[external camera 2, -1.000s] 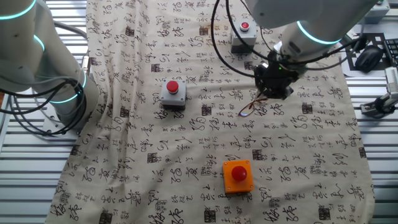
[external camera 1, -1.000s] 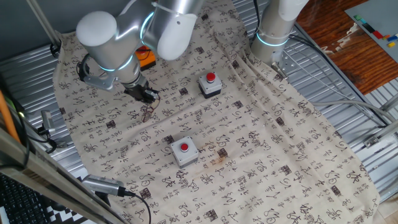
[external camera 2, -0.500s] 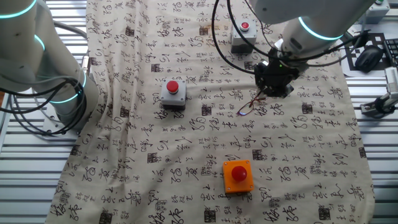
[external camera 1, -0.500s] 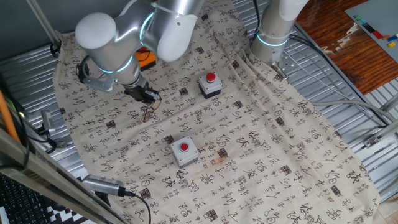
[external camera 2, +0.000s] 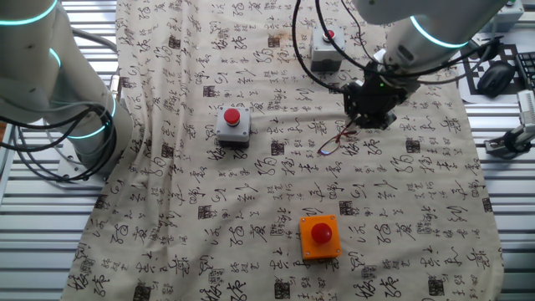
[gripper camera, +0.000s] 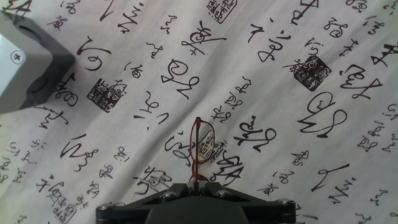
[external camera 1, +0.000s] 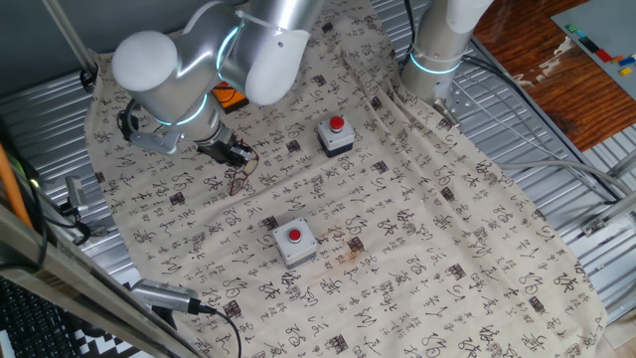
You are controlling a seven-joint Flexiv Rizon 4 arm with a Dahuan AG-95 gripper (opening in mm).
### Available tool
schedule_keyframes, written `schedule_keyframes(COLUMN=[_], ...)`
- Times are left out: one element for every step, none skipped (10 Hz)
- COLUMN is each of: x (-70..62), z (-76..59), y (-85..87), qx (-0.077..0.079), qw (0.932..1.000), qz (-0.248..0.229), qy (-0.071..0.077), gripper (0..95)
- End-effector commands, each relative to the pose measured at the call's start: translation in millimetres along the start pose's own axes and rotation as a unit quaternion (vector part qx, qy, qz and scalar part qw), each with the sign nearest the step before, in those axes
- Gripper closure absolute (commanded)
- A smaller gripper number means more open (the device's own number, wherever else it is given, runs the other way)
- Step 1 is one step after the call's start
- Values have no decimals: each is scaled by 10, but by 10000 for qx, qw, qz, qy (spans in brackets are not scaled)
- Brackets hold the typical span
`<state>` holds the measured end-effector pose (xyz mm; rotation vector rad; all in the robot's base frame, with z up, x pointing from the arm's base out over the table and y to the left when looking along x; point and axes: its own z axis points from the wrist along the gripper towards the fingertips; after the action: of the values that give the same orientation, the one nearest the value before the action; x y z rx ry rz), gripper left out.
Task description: Unfold the leg of the glasses (with one hand)
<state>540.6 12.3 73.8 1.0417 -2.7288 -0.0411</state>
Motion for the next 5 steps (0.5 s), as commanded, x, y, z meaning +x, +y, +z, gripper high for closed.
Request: schedule_keyframes(x=[24,33,42,43,44], z=[-26,-48,-60,-67,-76], y=[19,17,12,11,13], qx=[7,10,11,-1,9], qw=[10000,10000,10000,10000,9999], qz=[16,16,12,4,-14], qy=[-1,30,44,72,104], gripper=[950,950,950,950,950])
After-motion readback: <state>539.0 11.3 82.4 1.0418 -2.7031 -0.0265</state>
